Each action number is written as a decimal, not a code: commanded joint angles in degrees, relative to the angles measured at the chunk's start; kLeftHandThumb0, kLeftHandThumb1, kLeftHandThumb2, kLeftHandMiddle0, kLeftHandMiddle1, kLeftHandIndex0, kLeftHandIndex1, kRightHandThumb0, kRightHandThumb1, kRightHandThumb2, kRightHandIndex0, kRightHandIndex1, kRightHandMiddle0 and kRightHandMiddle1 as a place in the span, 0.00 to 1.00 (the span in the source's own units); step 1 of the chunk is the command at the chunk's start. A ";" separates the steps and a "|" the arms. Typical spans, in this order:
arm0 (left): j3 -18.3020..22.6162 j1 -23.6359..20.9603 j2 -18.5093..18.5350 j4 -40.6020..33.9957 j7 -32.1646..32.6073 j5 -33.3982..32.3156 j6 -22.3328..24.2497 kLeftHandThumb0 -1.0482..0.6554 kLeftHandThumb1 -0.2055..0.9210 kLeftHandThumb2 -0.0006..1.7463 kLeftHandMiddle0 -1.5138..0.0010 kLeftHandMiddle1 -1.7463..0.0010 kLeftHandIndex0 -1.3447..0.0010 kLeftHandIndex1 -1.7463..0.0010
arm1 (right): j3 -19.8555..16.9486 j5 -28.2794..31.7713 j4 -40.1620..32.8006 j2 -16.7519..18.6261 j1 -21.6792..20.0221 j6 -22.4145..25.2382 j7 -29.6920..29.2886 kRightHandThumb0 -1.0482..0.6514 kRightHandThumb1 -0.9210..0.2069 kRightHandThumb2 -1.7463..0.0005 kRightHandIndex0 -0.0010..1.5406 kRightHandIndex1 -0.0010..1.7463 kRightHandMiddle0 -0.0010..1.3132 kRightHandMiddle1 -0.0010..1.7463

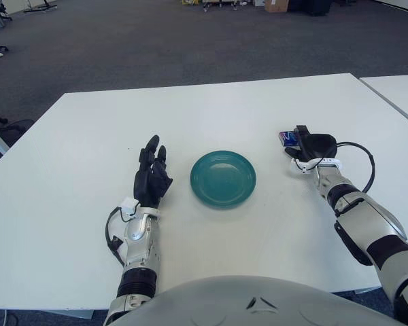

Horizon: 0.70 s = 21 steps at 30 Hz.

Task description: Put the gum into the plate.

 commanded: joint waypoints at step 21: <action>0.82 -0.12 -0.38 4.82 -0.57 -1.21 0.20 0.12 1.00 0.50 0.84 1.00 1.00 0.68 | -3.96 2.90 2.47 2.93 1.21 4.76 18.13 0.06 0.00 0.48 0.08 0.05 0.00 0.27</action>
